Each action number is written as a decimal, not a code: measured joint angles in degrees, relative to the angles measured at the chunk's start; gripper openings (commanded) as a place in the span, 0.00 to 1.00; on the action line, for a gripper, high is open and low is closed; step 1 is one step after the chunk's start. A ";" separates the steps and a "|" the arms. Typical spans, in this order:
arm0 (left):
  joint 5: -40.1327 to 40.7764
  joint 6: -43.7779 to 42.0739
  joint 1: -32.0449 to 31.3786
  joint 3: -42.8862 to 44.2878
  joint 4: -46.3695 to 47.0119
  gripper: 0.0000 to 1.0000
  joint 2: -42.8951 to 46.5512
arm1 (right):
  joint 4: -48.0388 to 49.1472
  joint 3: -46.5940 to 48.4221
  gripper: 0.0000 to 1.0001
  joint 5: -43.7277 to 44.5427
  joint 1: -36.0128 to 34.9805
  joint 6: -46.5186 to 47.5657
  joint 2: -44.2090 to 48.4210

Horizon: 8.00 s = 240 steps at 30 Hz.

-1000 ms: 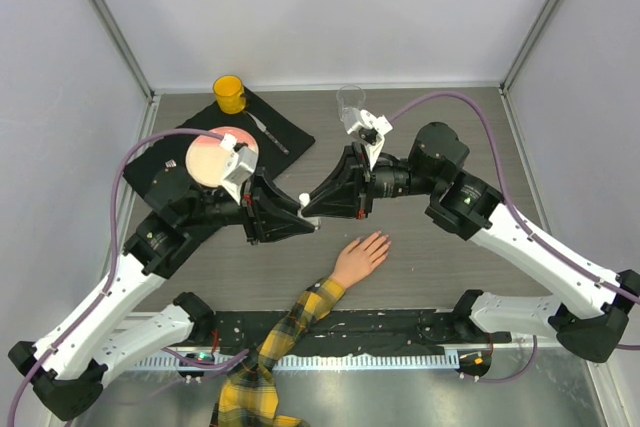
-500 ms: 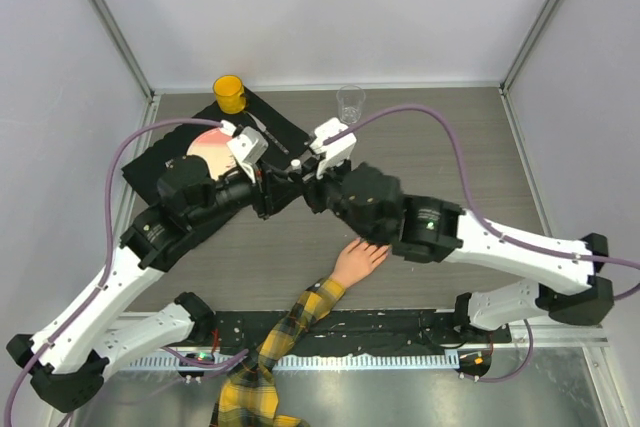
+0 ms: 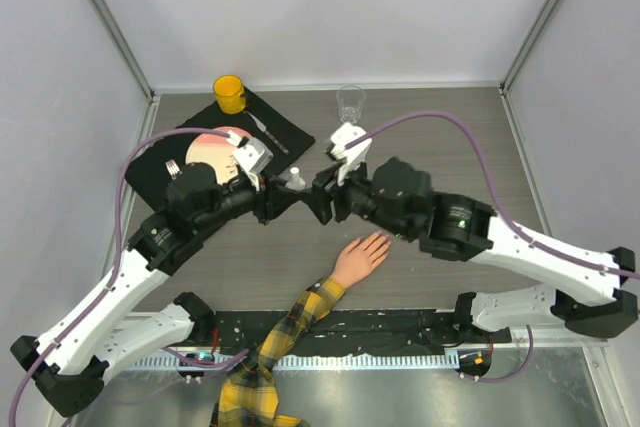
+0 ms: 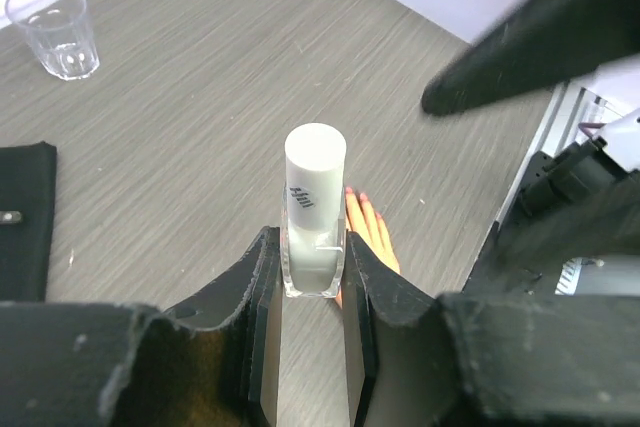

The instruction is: Paint the nails

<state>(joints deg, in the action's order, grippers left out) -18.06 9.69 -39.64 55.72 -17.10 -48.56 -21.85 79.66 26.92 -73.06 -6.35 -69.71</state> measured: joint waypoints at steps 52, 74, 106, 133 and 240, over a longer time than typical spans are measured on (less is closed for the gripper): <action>-24.74 15.45 0.44 -5.77 13.51 0.00 6.29 | 16.33 -7.50 0.36 -70.01 24.22 -12.72 2.93; -1.64 9.11 0.02 1.42 2.10 0.00 1.46 | 9.20 -0.35 0.01 -18.73 8.07 -5.16 -2.03; -26.36 13.73 0.28 -5.86 15.04 0.00 7.82 | -0.02 -0.09 0.69 -44.70 18.82 -5.51 8.24; -35.01 18.40 0.42 -5.75 18.45 0.00 6.60 | 9.57 -0.72 0.01 -71.73 20.04 -10.93 0.61; 18.91 -2.71 0.50 -2.73 -14.71 1.00 12.55 | 39.67 -35.32 0.01 19.78 59.76 -8.61 -11.65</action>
<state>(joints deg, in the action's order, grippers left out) 0.84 6.98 -39.13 52.99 -31.81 -36.01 17.82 44.34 46.70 -13.30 -14.96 -81.36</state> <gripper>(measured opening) 0.996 0.194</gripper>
